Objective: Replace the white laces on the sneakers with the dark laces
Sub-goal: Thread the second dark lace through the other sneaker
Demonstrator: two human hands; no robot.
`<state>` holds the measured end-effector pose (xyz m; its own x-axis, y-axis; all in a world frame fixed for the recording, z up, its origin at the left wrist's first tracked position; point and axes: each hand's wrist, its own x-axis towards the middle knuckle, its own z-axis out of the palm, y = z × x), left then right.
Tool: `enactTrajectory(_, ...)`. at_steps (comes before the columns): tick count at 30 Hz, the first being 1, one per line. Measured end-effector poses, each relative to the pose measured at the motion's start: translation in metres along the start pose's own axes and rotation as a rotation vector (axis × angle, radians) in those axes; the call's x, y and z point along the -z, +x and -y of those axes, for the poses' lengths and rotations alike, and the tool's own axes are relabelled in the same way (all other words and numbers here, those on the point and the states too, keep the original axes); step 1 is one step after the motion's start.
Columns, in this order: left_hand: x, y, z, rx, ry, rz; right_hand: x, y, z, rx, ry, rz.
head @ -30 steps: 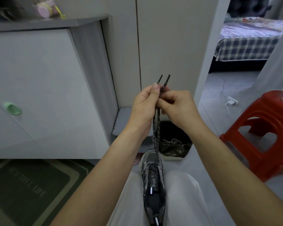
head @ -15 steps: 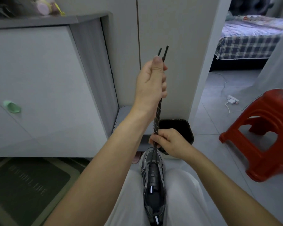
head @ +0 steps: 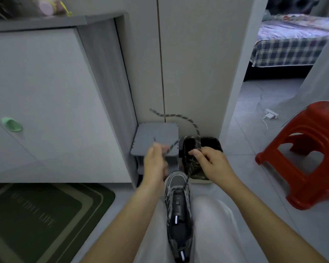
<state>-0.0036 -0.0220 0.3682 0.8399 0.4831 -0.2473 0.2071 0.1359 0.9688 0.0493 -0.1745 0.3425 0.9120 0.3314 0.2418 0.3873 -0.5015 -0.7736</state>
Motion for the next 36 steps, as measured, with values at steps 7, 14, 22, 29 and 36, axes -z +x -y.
enactTrajectory(7,-0.024,-0.046,0.107,0.222,0.691,0.657,-0.009,0.009,0.03,0.06,0.04,0.016)
enactTrajectory(14,-0.052,-0.049,0.116,0.044,0.942,0.764,-0.03,0.002,0.036,-0.012,0.048,0.483)
enactTrajectory(22,0.02,0.015,0.109,-0.229,1.394,0.274,-0.05,-0.036,-0.044,-0.194,-0.557,0.625)
enactTrajectory(29,0.049,0.029,0.109,-0.238,1.447,0.21,-0.019,-0.018,-0.039,-0.364,-0.069,0.284)
enactTrajectory(36,-0.02,-0.016,0.09,-0.165,0.58,0.563,-0.003,0.002,0.011,-0.439,0.668,0.163)
